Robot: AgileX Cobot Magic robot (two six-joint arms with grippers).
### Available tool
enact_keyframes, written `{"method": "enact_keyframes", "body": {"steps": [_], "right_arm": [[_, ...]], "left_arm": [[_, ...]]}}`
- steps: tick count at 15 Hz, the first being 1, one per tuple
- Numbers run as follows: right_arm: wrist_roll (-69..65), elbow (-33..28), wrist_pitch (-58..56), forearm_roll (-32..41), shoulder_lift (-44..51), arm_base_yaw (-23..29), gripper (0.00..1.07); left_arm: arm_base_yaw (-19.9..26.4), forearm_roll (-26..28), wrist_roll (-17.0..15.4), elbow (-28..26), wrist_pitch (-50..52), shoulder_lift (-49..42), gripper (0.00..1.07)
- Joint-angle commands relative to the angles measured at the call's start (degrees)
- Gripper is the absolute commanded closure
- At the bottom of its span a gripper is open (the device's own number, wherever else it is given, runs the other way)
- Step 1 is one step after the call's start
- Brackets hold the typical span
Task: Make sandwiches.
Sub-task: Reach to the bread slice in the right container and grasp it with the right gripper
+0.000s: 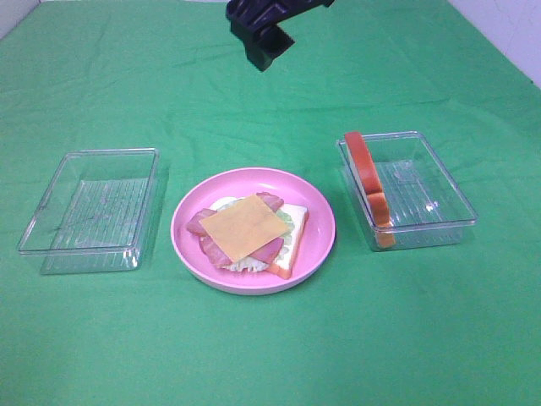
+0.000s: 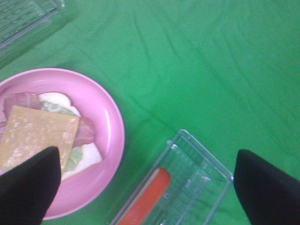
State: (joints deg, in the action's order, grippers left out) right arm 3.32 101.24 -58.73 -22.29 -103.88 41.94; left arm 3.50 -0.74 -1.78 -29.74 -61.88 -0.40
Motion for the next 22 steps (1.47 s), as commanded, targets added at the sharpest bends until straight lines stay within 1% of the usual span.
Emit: {"method": "enact_keyframes", "body": {"steps": [1, 2, 3, 5, 8, 9, 10, 13, 14, 22], "right_arm": [[-5.84, 0.46, -3.09, -6.53, 1.43, 0.0, 0.11], [-8.48, 0.46, -4.3, -8.42, 1.43, -0.11, 0.11], [-9.8, 0.46, -4.81, -8.54, 1.38, -0.17, 0.11], [-10.08, 0.46, -5.04, -6.59, 1.26, -1.66, 0.11], [-9.85, 0.46, -5.39, 1.49, 0.74, -7.05, 0.11], [-8.65, 0.46, -5.44, 7.1, -0.17, -10.77, 0.11], [-7.96, 0.46, -5.44, 9.63, -0.92, -12.95, 0.11], [-7.91, 0.34, -5.39, 12.49, -3.38, -17.19, 0.11], [-7.96, 0.34, -5.44, 12.95, -5.9, -18.79, 0.11], [-7.73, 0.29, -5.73, 15.58, -14.84, -18.74, 0.11]], "left_arm": [[0.06, 0.29, 0.06, 0.06, 0.11, -0.74, 0.06], [0.06, 0.29, 0.06, 0.06, 0.11, -0.74, 0.06], [0.06, 0.29, 0.06, 0.06, 0.11, -0.74, 0.06], [0.06, 0.29, 0.06, 0.06, 0.11, -0.74, 0.06], [0.06, 0.29, 0.06, 0.06, 0.11, -0.74, 0.06], [0.06, 0.29, 0.06, 0.06, 0.11, -0.74, 0.06], [0.06, 0.29, 0.06, 0.06, 0.11, -0.74, 0.06], [0.06, 0.29, 0.06, 0.06, 0.11, -0.74, 0.06], [0.06, 0.29, 0.06, 0.06, 0.11, -0.74, 0.06], [0.06, 0.29, 0.06, 0.06, 0.11, -0.74, 0.06]]}}
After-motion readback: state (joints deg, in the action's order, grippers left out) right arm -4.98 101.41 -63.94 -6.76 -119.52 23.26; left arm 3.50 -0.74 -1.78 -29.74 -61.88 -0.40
